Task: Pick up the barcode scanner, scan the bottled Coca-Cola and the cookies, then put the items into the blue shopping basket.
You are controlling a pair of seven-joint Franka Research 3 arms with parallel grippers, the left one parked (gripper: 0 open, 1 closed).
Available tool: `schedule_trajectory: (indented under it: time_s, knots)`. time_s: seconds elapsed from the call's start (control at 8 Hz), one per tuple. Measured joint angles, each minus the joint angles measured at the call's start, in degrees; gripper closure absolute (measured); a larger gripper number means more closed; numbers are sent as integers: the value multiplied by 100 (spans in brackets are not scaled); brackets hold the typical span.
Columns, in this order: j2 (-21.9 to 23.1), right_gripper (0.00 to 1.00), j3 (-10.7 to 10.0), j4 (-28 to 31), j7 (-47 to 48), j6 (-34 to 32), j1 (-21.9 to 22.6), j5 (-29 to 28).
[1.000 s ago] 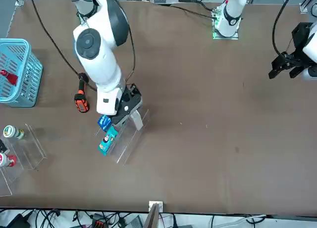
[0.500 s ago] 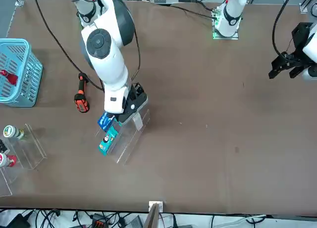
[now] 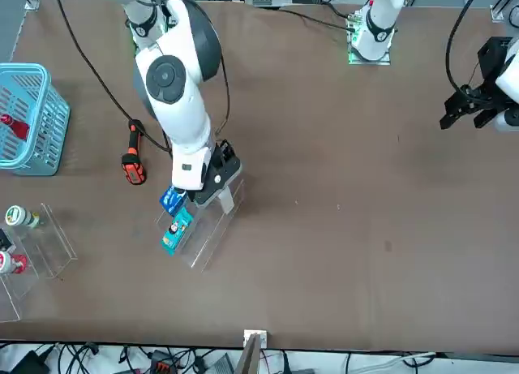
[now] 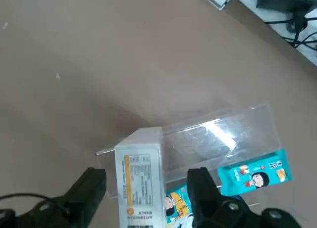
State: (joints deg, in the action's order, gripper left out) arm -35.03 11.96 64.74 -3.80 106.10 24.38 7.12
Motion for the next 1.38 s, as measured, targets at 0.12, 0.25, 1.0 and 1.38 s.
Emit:
schedule_trajectory:
  time_s: [0.12,0.25,1.0,1.38]
  knots:
    - [-15,3,0,53,0,0,0,0]
    - [-21,5,2,83,0,-24,3,0]
    - [-20,59,5,86,0,-141,4,-1]
    - [16,59,-12,-181,-1,-751,-80,3]
